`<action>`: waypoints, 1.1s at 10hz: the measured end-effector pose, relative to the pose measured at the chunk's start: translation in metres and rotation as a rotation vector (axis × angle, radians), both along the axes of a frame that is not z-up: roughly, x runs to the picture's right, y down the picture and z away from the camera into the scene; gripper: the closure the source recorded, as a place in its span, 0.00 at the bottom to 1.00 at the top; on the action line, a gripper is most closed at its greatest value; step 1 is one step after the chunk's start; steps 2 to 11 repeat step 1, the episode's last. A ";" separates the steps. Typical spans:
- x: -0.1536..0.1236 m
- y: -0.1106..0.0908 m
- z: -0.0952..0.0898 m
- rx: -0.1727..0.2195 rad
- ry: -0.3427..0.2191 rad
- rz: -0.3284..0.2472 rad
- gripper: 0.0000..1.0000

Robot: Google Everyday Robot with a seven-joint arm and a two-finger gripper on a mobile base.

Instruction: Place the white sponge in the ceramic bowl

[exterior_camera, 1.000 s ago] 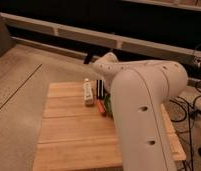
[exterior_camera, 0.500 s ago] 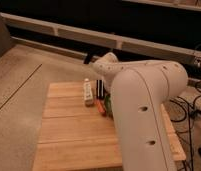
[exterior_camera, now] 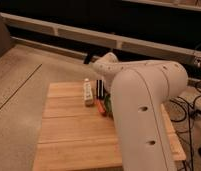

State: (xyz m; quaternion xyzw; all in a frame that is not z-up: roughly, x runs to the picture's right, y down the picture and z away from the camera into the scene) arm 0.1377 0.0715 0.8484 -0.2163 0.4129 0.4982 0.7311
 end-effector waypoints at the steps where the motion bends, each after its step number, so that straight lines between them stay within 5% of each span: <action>1: 0.000 0.000 0.000 0.000 0.000 0.000 0.20; 11: 0.000 0.000 0.000 0.000 0.000 0.000 0.20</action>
